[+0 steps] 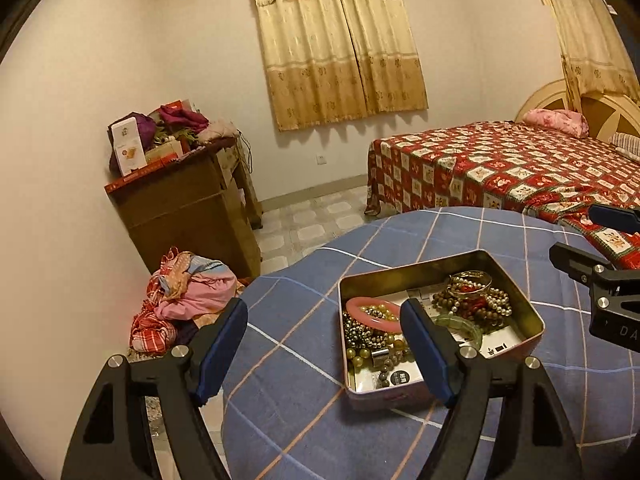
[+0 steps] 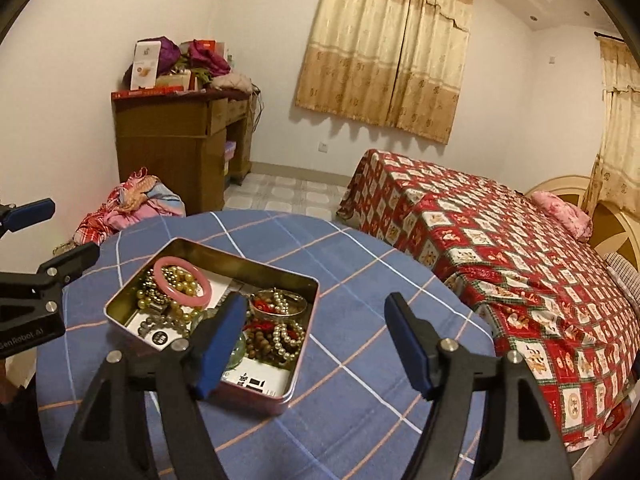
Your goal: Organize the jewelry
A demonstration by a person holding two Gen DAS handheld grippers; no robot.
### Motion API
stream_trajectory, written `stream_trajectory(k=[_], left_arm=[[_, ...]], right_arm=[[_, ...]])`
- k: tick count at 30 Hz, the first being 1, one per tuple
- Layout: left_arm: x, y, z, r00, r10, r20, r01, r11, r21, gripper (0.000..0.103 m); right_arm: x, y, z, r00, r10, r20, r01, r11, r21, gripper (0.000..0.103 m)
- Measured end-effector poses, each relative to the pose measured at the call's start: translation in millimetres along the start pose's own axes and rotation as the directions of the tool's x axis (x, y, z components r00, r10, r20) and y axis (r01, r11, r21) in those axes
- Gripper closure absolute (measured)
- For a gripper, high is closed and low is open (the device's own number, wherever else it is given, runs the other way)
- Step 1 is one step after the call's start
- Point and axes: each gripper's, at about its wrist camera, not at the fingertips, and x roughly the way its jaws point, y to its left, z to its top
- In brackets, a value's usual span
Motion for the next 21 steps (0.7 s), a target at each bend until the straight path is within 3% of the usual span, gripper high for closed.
stream_trajectory(k=[21], left_arm=[[-7, 4, 1, 1.0, 0.006, -0.008, -0.006, 1.0, 0.006, 0.024]], right_arm=[[-13, -7, 0, 1.0, 0.005, 0.024, -0.006, 1.0, 0.011, 0.025]])
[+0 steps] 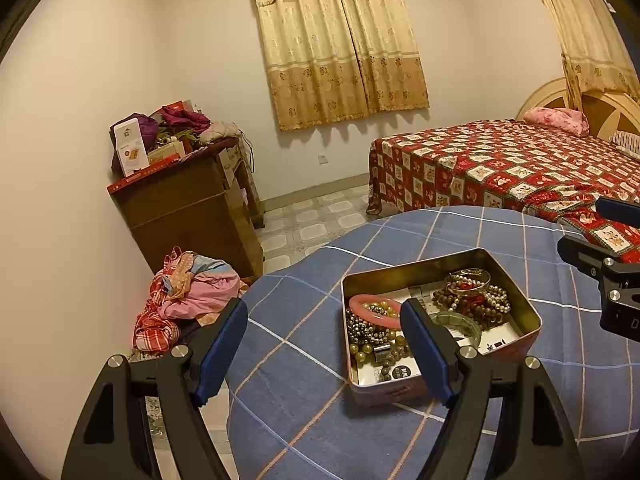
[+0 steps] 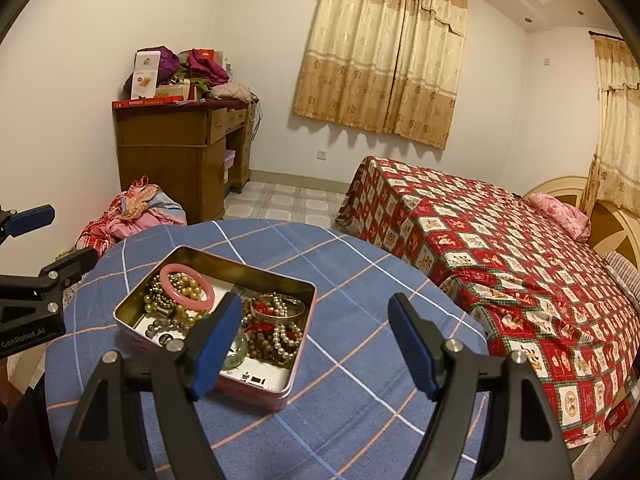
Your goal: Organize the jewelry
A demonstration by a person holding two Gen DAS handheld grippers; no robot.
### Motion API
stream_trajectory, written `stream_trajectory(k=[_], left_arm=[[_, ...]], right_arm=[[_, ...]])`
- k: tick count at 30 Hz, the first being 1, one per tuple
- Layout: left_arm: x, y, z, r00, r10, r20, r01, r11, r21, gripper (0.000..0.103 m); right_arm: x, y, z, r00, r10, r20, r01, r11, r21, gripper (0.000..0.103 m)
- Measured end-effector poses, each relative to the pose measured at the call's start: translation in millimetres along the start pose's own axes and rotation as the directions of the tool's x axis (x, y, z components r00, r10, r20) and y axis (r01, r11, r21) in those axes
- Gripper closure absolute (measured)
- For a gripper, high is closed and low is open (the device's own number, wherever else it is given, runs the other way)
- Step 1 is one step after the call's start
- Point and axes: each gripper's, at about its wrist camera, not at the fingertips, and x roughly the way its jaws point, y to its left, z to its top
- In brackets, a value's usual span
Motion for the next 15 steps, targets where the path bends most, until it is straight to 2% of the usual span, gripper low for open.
stream_trajectory(k=[15], left_arm=[[0.0, -2.8, 0.3, 1.0, -0.001, -0.002, 0.001, 1.0, 0.006, 0.024]], right_arm=[[-0.2, -0.4, -2.8, 1.0, 0.001, -0.002, -0.001, 1.0, -0.002, 0.025]])
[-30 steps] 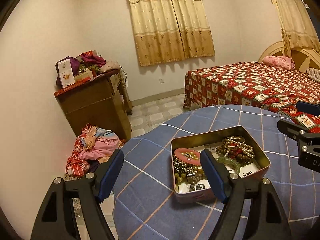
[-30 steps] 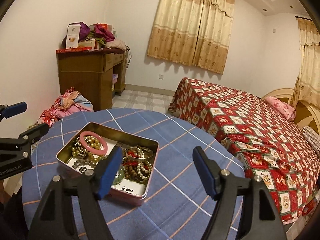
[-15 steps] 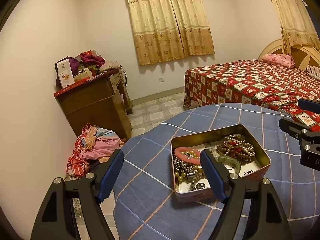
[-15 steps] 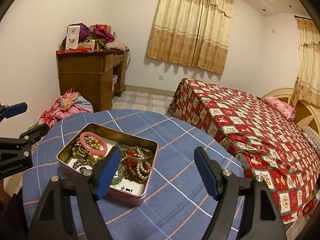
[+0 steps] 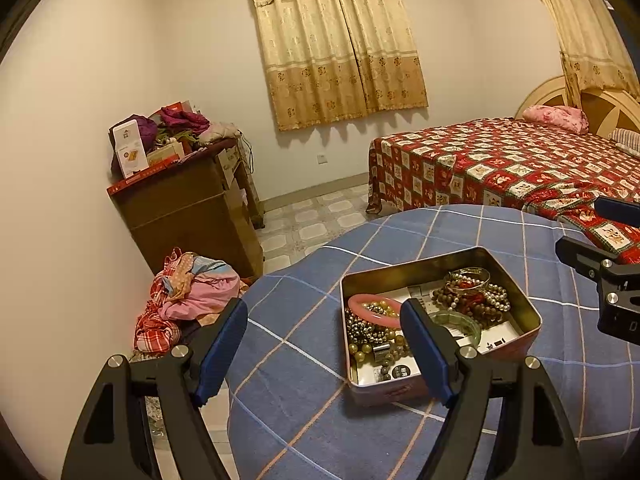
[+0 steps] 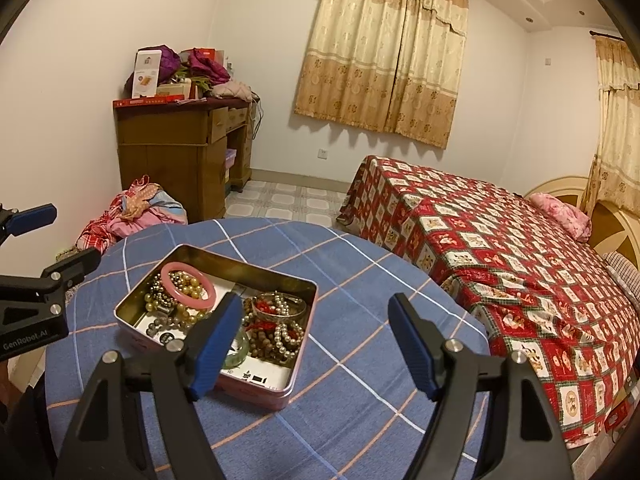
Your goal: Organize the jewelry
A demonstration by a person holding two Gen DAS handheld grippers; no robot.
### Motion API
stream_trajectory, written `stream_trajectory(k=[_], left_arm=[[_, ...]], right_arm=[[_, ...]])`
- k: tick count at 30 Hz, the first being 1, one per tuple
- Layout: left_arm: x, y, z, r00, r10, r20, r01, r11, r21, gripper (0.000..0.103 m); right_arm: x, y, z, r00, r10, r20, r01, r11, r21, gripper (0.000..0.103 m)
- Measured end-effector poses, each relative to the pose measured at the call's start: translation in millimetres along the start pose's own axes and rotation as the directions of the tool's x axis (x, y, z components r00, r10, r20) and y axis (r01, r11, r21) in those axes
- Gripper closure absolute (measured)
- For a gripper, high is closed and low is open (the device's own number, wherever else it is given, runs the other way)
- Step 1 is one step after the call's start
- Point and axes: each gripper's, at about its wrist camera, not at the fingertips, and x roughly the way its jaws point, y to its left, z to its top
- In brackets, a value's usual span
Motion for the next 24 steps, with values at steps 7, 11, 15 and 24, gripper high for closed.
stream_trajectory(k=[7, 11, 15, 24], left_arm=[[-1.1, -0.4, 0.1, 1.0, 0.0, -0.002, 0.0, 1.0, 0.002, 0.024], [-0.7, -0.9, 0.3, 1.0, 0.002, -0.003, -0.002, 1.0, 0.003, 0.024], [0.2, -1.3, -0.2, 1.0, 0.004, -0.005, -0.004, 1.0, 0.007, 0.024], [2.0, -0.2, 0.1, 1.0, 0.009, -0.008, -0.009, 1.0, -0.002, 0.024]], right_arm=[[1.0, 0.4, -1.0, 1.0, 0.001, -0.004, -0.001, 1.0, 0.001, 0.025], [0.6, 0.2, -1.3, 1.0, 0.001, -0.002, -0.001, 1.0, 0.003, 0.025], [0.8, 0.2, -1.3, 1.0, 0.0, -0.001, 0.0, 1.0, 0.001, 0.025], [0.0, -0.8, -2.7, 1.0, -0.003, 0.003, 0.003, 1.0, 0.003, 0.025]])
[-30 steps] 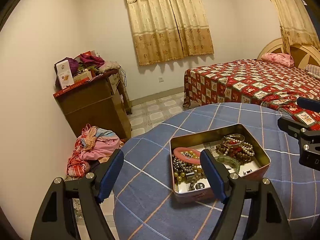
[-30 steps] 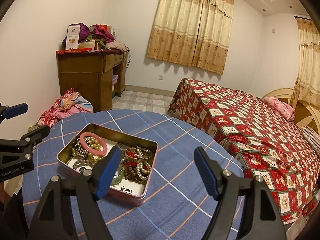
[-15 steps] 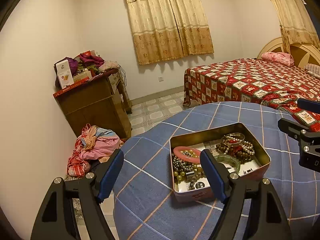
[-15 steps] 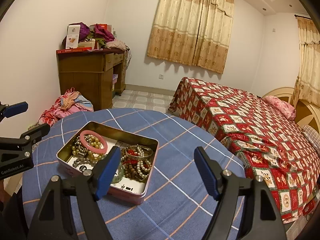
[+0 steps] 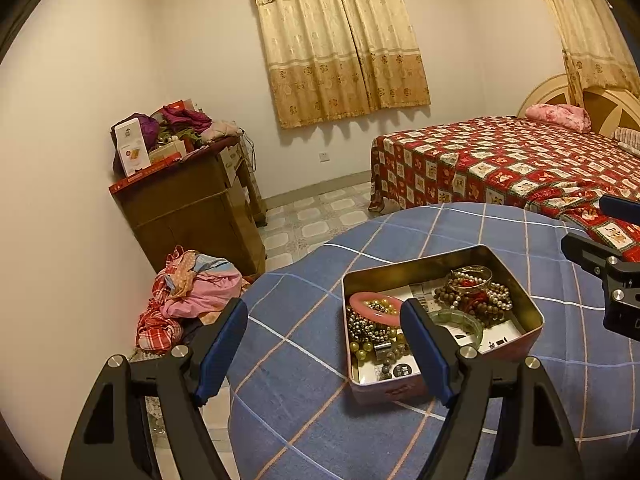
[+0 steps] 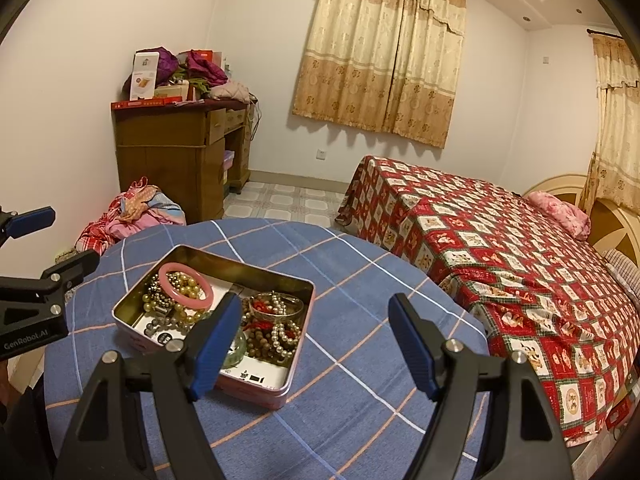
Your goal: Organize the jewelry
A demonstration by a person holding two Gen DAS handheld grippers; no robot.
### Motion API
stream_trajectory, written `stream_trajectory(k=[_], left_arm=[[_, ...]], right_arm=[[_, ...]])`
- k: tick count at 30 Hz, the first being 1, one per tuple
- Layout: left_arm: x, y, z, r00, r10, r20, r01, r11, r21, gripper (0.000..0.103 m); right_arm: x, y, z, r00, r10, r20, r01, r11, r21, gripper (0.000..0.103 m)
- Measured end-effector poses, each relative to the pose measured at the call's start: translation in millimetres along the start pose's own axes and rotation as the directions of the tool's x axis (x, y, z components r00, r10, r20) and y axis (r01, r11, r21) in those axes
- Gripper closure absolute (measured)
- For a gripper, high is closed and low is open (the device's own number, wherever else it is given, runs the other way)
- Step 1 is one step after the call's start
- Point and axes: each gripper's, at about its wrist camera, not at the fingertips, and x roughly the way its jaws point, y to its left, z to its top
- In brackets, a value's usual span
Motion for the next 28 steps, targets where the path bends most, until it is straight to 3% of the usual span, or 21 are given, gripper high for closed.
stream_trajectory(k=[8, 19, 28], left_arm=[[-0.2, -1.5, -0.9, 1.0, -0.005, -0.003, 0.005, 1.0, 0.0, 0.024], [5.8, -5.7, -3.1, 0.998, 0.06, -0.006, -0.06, 0.998, 0.02, 0.024], [3.4, -5.5, -5.6, 0.998, 0.06, 0.017, -0.06, 0.998, 0.029, 0.024]], right_arm=[[-0.1, -0.5, 0.2, 1.0, 0.001, 0.0, -0.001, 1.0, -0.002, 0.025], [-0.8, -1.4, 2.0, 1.0, 0.002, -0.002, -0.002, 1.0, -0.004, 0.025], [0.1, -1.8, 1.6, 1.0, 0.003, -0.004, -0.003, 1.0, -0.003, 0.025]])
